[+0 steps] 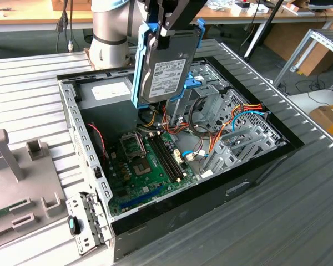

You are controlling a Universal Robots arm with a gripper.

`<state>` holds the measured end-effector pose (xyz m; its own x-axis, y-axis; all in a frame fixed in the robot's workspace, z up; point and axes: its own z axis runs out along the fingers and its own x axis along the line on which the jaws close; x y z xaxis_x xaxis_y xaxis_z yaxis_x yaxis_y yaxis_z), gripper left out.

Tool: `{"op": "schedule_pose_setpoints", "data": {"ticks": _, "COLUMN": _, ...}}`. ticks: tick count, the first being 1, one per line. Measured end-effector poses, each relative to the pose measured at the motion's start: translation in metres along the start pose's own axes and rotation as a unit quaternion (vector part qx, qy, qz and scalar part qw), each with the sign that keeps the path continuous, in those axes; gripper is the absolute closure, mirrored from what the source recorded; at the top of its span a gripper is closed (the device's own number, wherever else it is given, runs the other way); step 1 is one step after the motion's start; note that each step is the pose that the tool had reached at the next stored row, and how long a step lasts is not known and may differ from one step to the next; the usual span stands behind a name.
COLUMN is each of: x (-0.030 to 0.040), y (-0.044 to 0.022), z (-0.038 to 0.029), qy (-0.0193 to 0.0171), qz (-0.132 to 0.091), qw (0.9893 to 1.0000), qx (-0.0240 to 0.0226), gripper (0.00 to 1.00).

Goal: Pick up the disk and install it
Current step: 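Pick up the disk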

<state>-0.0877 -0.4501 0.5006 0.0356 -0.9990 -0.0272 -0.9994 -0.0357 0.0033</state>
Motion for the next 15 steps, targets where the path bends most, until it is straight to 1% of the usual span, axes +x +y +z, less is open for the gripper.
{"op": "schedule_pose_setpoints", "data": {"ticks": 9, "x": 0.0015, "y": 0.0000, "z": -0.0001, "qy": 0.0000, "qz": 0.000, "qw": 1.0000, "qx": 0.0000, "gripper": 0.64}}
{"op": "schedule_pose_setpoints", "data": {"ticks": 15, "x": 0.0097, "y": 0.0004, "z": -0.0002, "qy": 0.0000, "qz": 0.000, "qw": 1.0000, "qx": 0.0000, "gripper": 0.64}}
